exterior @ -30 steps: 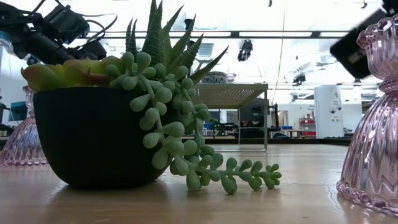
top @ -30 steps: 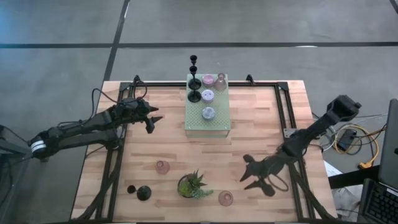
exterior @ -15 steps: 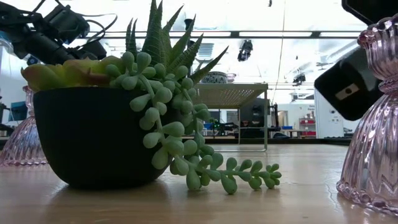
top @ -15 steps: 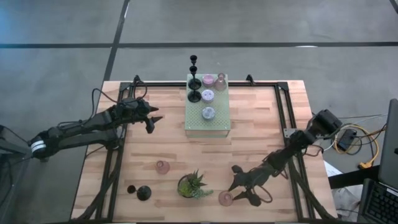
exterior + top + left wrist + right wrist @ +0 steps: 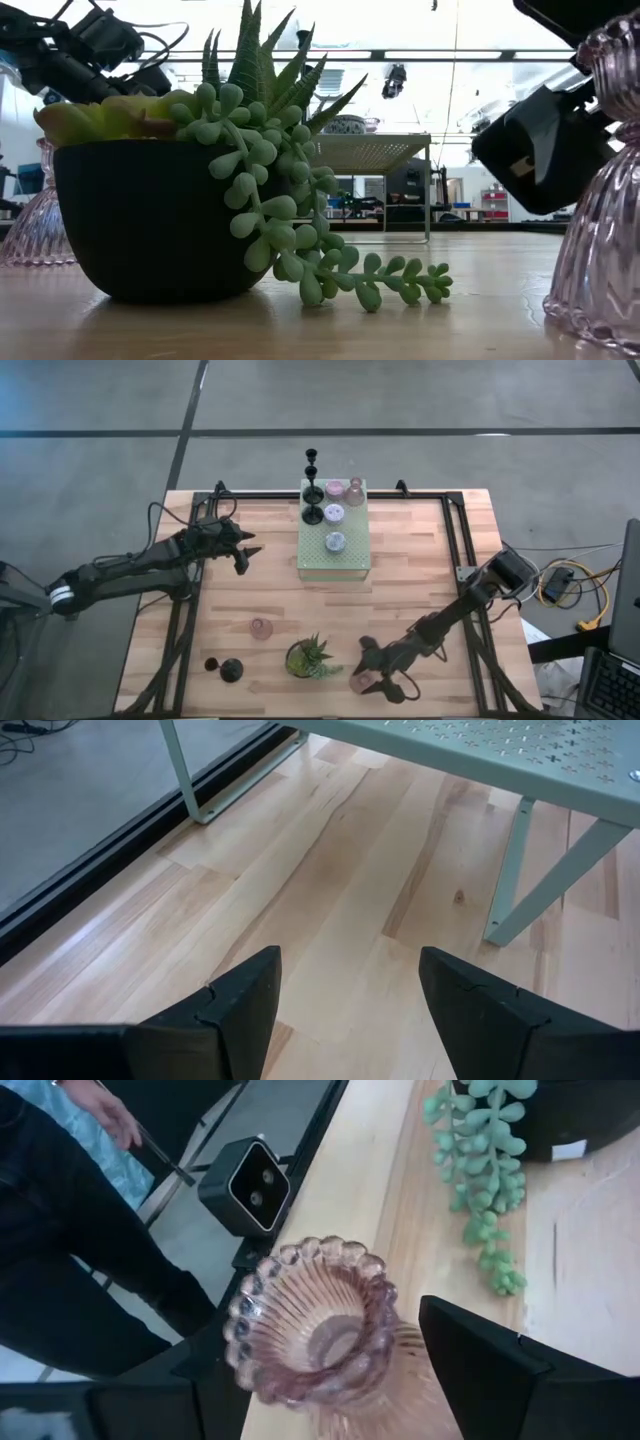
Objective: Pick & Place candle stick holders
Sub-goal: Put the right pink glass candle holder on the shelf aligned with the other pink glass candle holder
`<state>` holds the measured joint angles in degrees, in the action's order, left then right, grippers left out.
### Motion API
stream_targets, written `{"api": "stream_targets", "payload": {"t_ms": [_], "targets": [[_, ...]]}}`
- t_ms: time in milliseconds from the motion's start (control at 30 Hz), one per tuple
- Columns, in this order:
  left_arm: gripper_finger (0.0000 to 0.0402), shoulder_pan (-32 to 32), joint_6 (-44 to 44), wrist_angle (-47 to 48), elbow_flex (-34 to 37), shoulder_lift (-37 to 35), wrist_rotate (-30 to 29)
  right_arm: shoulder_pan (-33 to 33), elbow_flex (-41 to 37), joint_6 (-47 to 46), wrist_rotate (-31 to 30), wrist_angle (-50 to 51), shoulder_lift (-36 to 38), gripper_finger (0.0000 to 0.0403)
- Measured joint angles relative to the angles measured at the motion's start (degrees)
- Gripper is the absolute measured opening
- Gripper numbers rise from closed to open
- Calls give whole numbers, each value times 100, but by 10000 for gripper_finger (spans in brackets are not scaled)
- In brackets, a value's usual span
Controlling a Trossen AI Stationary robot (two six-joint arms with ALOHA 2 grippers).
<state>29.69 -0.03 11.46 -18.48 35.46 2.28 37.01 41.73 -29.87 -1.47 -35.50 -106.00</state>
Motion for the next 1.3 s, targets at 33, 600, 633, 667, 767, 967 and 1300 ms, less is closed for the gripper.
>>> {"api": "stream_targets", "payload": {"t_ms": [33, 600, 633, 667, 767, 967, 1300], "targets": [[243, 2, 2, 1, 0, -2, -2, 0, 43, 0, 0, -3, -56, 257], [243, 0, 0, 13, 0, -2, 0, -22, 219, -22, -26, 72, 135, 119], [243, 0, 2, 13, 0, -2, 0, -26, 219, -22, -103, 118, 215, 119], [243, 1, 1, 13, 0, -1, -2, -47, 221, -21, -182, 149, 307, 119], [243, 2, 1, 15, 0, -2, -4, -117, 214, -23, -422, 565, 690, 119], [243, 0, 2, 15, 0, 0, -1, -470, 217, 24, -831, 1735, 1922, 119], [243, 0, 1, 15, 0, -2, 0, -1995, 213, 960, -1861, 3828, 3846, 119]]}}
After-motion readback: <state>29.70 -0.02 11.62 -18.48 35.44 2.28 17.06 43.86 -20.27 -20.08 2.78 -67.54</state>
